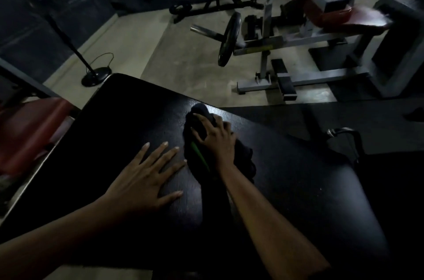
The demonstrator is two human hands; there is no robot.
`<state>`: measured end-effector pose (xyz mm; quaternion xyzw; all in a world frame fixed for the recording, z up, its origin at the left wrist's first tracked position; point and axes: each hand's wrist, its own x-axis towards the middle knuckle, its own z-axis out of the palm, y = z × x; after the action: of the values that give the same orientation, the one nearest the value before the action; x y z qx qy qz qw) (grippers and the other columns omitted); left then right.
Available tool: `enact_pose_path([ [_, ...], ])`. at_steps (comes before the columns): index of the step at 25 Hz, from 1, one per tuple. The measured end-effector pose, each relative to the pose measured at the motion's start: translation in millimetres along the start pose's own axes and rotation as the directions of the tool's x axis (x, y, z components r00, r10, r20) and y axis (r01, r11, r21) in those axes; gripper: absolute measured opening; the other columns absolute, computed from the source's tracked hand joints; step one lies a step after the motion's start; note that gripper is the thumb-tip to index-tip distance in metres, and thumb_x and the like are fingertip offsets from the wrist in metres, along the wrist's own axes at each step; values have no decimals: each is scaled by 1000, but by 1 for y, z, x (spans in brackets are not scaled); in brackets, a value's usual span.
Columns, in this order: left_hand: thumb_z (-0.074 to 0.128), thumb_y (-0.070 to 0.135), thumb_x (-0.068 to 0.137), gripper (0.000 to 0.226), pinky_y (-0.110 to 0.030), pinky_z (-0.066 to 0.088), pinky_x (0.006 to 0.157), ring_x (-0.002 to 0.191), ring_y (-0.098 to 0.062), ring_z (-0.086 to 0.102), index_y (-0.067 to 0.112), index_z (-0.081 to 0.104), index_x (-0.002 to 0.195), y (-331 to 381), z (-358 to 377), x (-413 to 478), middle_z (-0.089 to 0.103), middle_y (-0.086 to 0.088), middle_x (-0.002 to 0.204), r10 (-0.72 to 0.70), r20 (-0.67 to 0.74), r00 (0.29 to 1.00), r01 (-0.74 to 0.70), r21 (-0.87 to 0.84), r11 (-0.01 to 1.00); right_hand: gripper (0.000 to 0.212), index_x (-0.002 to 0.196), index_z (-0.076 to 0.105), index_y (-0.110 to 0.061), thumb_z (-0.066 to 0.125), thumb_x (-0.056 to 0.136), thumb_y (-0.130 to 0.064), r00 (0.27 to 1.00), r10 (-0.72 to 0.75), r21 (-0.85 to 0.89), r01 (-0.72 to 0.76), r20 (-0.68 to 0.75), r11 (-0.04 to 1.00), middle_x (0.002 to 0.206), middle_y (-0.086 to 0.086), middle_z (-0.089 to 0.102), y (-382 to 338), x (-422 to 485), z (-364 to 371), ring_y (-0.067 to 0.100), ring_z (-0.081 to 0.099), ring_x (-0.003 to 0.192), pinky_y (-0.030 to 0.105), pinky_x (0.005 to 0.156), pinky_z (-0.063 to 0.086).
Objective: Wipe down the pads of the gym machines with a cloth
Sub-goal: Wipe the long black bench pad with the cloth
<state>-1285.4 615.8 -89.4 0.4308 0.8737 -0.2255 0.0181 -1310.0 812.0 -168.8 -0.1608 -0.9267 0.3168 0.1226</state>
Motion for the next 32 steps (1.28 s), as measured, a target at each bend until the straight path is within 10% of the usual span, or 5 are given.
enact_pose_path([
  [7, 13, 65, 89, 70, -48, 20, 108, 134, -23, 31, 25, 45, 136, 3, 8, 8, 48, -9, 141, 20, -107, 994, -18, 19, 1000, 40, 125, 49, -44, 49, 87, -54, 939, 328, 65, -323, -104, 944, 136, 2, 43, 97, 59, 4, 30, 40, 121, 48, 97, 33],
  [12, 12, 65, 89, 70, -50, 23, 106, 134, -24, 31, 25, 45, 136, 4, 7, 8, 48, -9, 141, 3, -108, 994, 2, 46, 999, 44, 129, 48, -32, 46, 89, -50, 754, 655, 122, -647, -45, 753, 135, 16, 42, 153, 68, -9, 39, 40, 121, 49, 101, 31],
  [15, 10, 65, 90, 70, -49, 21, 107, 133, -23, 31, 25, 45, 135, 5, 4, 9, 49, -9, 140, 3, -81, 997, 1, 51, 999, 39, 124, 55, -32, 54, 87, -43, 880, 474, 285, -446, -35, 849, 122, 17, 53, 100, 46, -18, 37, 52, 112, 43, 97, 42],
  [20, 9, 66, 89, 71, -43, 6, 111, 135, -23, 29, 25, 42, 137, 5, 3, 8, 48, -10, 142, -23, -35, 999, 24, 52, 998, 59, 139, 27, -50, 34, 82, -65, 999, 4, 66, 0, -49, 998, 153, -4, 26, 15, -78, -1, 26, 36, 129, 43, 104, 30],
  [32, -13, 73, 79, 94, -52, 26, 111, 136, -29, 37, 27, 44, 137, 7, 2, 10, 44, -8, 145, -12, -36, 999, 13, 2, 1000, 57, 142, 31, -34, 45, 90, -51, 785, 619, 121, -617, 28, 778, 143, 16, 35, 147, -33, -27, 39, 39, 125, 48, 104, 31],
])
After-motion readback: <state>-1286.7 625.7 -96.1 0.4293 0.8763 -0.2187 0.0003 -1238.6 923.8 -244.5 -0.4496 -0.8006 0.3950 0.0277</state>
